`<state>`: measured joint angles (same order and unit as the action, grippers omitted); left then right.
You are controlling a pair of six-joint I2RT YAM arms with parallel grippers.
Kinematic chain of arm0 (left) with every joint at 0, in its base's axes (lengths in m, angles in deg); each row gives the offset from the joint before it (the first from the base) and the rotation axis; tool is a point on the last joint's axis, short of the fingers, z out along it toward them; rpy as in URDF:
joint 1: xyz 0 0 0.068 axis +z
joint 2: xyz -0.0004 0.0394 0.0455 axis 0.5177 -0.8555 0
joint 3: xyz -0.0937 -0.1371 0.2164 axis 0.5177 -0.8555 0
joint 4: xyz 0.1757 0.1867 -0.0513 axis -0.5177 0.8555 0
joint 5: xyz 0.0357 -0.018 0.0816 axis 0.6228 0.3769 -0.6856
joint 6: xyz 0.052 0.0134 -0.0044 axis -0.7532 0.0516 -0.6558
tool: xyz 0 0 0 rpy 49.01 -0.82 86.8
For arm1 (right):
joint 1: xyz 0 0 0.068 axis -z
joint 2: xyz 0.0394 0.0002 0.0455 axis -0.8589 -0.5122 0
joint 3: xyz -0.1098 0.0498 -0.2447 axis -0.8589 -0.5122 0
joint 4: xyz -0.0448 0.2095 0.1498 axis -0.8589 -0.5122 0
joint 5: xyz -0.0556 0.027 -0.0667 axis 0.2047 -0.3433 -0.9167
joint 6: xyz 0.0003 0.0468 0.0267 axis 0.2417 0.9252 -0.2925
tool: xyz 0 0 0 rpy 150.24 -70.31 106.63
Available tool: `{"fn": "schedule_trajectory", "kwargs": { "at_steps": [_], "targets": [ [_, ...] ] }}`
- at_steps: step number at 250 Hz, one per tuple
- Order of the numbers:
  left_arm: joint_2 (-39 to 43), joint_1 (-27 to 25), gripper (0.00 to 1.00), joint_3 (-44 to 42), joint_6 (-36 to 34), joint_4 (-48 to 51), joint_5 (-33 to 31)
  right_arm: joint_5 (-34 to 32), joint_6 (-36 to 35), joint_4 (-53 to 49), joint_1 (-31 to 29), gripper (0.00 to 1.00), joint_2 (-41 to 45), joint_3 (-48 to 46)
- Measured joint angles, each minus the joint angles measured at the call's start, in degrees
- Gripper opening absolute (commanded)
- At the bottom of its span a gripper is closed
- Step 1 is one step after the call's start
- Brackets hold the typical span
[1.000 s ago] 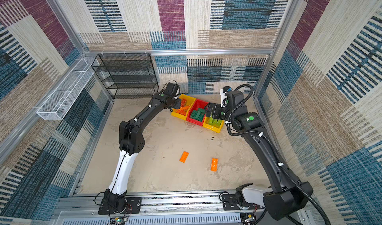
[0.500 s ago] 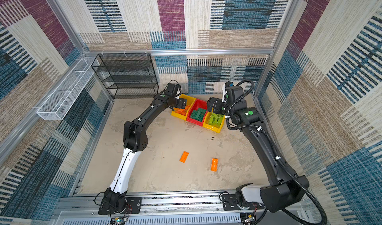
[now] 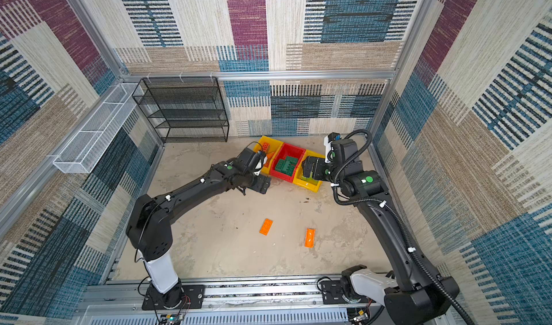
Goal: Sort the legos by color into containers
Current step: 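Lower the left gripper onto an orange 2x4 brick and grasp it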
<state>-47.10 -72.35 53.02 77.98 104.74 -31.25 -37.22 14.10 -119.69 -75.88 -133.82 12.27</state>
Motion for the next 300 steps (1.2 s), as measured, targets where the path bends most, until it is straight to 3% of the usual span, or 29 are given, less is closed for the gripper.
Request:
{"fn": "schedule_trajectory", "kwargs": {
  "at_steps": [38, 94, 137, 181, 216, 259, 300],
  "targets": [
    [7.0, -7.9, 0.89, -11.4, 5.5, 0.4, -2.0, 2.5, 0.6, -0.8, 0.0, 1.0, 4.5, -5.9],
    [8.1, -15.6, 0.89, -16.5, 13.1, 0.3, -5.1, 5.3, 1.7, -2.4, 0.0, 1.0, 10.8, -12.8],
    [4.5, -17.1, 0.88, -18.4, 15.6, -1.5, -5.0, 6.2, 2.1, -3.7, 0.0, 1.0, 13.9, -14.6],
    [-0.7, -17.2, 0.8, -17.3, 15.8, -3.1, -4.5, 6.2, 2.8, -4.7, 0.0, 1.0, 15.8, -14.2],
    [-3.8, -17.2, 0.63, -16.0, 15.8, -3.1, -4.1, 5.6, 3.4, -5.4, 0.0, 1.0, 17.3, -14.0],
    [-5.8, -17.0, 0.23, -14.4, 15.6, -3.3, -3.7, 4.6, 4.5, -6.8, 0.0, 1.0, 18.8, -14.1],
    [-5.8, -16.5, 0.2, -13.9, 15.8, -2.7, -3.5, 4.1, 4.9, -7.1, 0.0, 1.0, 18.5, -13.8]
  ]
}}
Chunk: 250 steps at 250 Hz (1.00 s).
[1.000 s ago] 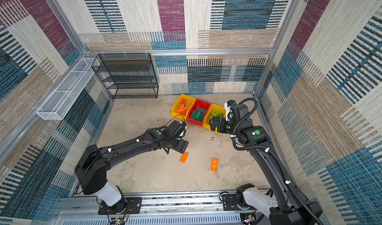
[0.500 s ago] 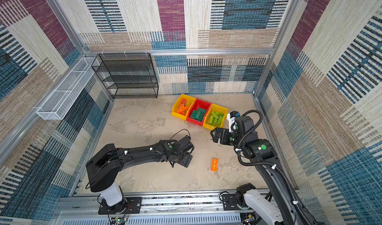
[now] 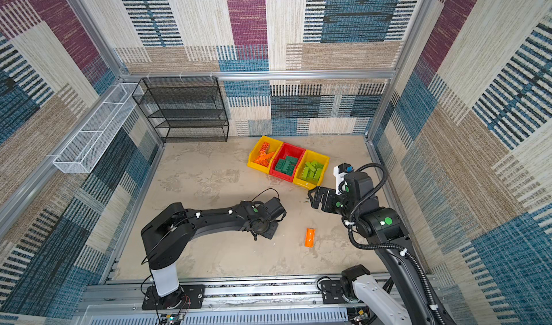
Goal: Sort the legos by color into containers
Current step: 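Lower the left gripper onto an orange 2x4 brick and grasp it, then carry the orange brick into the yellow bin and open the left gripper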
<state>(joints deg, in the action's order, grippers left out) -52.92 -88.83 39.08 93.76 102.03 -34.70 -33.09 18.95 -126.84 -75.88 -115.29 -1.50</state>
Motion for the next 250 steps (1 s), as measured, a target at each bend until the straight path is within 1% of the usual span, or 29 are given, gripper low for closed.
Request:
{"fn": "schedule_trajectory", "kwargs": {
  "at_steps": [19, 48, 81, 104, 130, 153, 189, 230, 250],
  "targets": [
    [0.2, 0.8, 0.2, 0.3, -0.2, 1.3, 0.0, 0.0, 0.0, 0.1, 0.0, 0.99, -0.9, 0.8],
    [1.0, 3.8, 0.2, 2.7, -1.2, 5.7, -1.1, 0.0, 0.0, 0.2, 0.0, 1.0, -2.4, 2.0],
    [1.4, 8.2, 0.2, 9.3, -4.5, 8.7, -1.6, 0.0, -0.2, 1.0, 0.0, 1.0, -4.5, 3.1],
    [0.2, 12.3, 0.2, 16.0, -7.4, 10.7, -1.8, 0.0, -0.3, 1.2, 0.0, 1.0, -6.3, 4.0],
    [-3.4, 17.2, 0.21, 25.2, -10.8, 12.0, -1.8, 0.0, -0.3, 2.4, 0.0, 1.0, -8.5, 5.2],
    [-8.2, 20.8, 0.21, 34.1, -13.8, 13.2, -1.7, 0.0, -0.5, 3.8, 0.0, 1.0, -10.9, 6.0],
    [-18.6, 25.1, 0.22, 51.3, -17.3, 14.1, -0.9, 0.0, -0.5, 5.3, 0.0, 1.0, -15.0, 7.5],
    [-32.8, 29.0, 0.26, 74.5, -18.8, 15.8, 2.5, -0.5, -1.2, 6.8, 0.0, 1.0, -21.2, 12.0],
    [-37.8, 29.9, 0.28, 81.9, -18.9, 15.8, 4.2, -1.4, -1.5, 7.2, 0.0, 1.0, -23.9, 14.3]
  ]
}}
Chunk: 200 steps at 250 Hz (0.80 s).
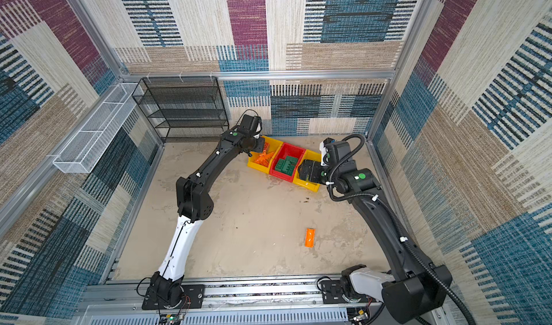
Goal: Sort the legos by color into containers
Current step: 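Carry the orange brick into the yellow bin and open the left gripper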
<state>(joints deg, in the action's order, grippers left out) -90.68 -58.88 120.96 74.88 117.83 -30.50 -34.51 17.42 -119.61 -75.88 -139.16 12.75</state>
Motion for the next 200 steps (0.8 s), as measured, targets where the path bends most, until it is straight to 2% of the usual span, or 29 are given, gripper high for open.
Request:
{"fn": "schedule_trajectory", "kwargs": {
  "at_steps": [20, 41, 51, 60, 72, 82, 91, 111, 150, 200],
  "targets": [
    [-2.2, 0.7, 0.29, 1.5, 0.1, -1.4, 2.3, -0.2, -0.2, 0.2, 0.0, 1.0, -2.3, 1.8],
    [-3.0, 1.3, 0.29, -0.6, 0.4, -4.0, 4.5, -1.6, -0.2, 0.2, 0.0, 1.0, -4.1, 3.1],
    [-3.1, 1.5, 0.33, -1.4, 0.5, -4.9, 5.3, -1.6, -0.2, 0.2, 0.0, 1.0, -4.6, 3.7],
    [-3.5, 1.7, 0.42, -1.7, 0.6, -5.8, 5.7, -1.8, -0.2, 0.2, 0.0, 1.0, -5.1, 4.2],
    [-3.9, 1.8, 0.68, -1.9, 0.6, -7.0, 6.8, -2.7, -0.2, 0.2, 0.0, 1.0, -5.6, 4.9],
    [-4.1, 1.9, 0.84, -1.9, 0.6, -7.7, 7.1, -3.0, -0.2, 0.2, 0.0, 1.0, -6.1, 5.4],
    [-4.2, 2.0, 0.9, -1.9, 0.6, -8.5, 7.6, -3.0, -0.2, 0.1, 0.1, 1.0, -6.4, 5.8],
    [-4.2, 1.9, 0.98, -2.3, 0.7, -9.9, 8.2, -3.1, -0.2, 0.1, 0.2, 1.0, -7.0, 6.4],
    [-1.5, 1.8, 1.0, -6.2, 0.7, -12.0, 8.5, -3.8, -0.1, -0.1, 0.2, 1.0, -6.7, 6.1],
    [7.9, 1.8, 1.0, -13.8, 0.5, -14.3, 8.0, -4.5, 0.5, -0.1, 0.2, 1.0, -2.5, 1.3]
  ]
}}
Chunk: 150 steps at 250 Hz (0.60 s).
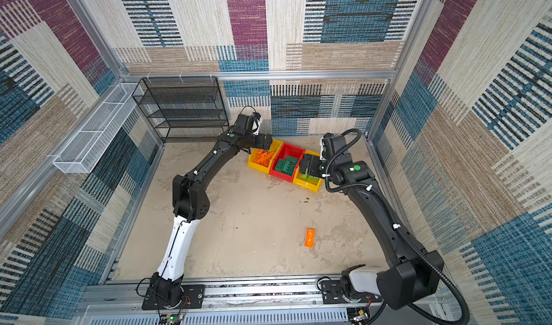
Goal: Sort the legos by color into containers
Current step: 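Lower the right gripper onto the last orange brick while the left arm draws back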
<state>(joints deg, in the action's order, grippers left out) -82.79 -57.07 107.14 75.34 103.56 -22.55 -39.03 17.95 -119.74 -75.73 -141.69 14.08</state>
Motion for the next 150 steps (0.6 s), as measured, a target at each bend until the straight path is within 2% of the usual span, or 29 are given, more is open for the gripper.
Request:
{"fn": "schedule_trajectory", "kwargs": {
  "at_steps": [28, 71, 116, 150],
  "targets": [
    [7.9, 0.0, 1.0, -8.9, -0.3, -2.3, -1.6, 0.0, 0.6, -0.2, 0.0, 1.0, 1.9, -3.1],
    [23.8, 0.0, 1.0, -27.8, -1.2, -5.7, -6.1, 1.2, 2.0, -0.2, -0.3, 1.0, 5.2, -11.0],
    [43.5, 0.0, 1.0, -51.1, -1.2, -9.3, -11.2, 3.0, 3.7, 0.0, -2.5, 1.0, 6.7, -18.8],
    [57.9, 0.0, 1.0, -68.7, 1.8, -9.4, -14.5, 3.1, 5.1, 1.4, -4.4, 1.0, 7.8, -23.5]
  ]
}}
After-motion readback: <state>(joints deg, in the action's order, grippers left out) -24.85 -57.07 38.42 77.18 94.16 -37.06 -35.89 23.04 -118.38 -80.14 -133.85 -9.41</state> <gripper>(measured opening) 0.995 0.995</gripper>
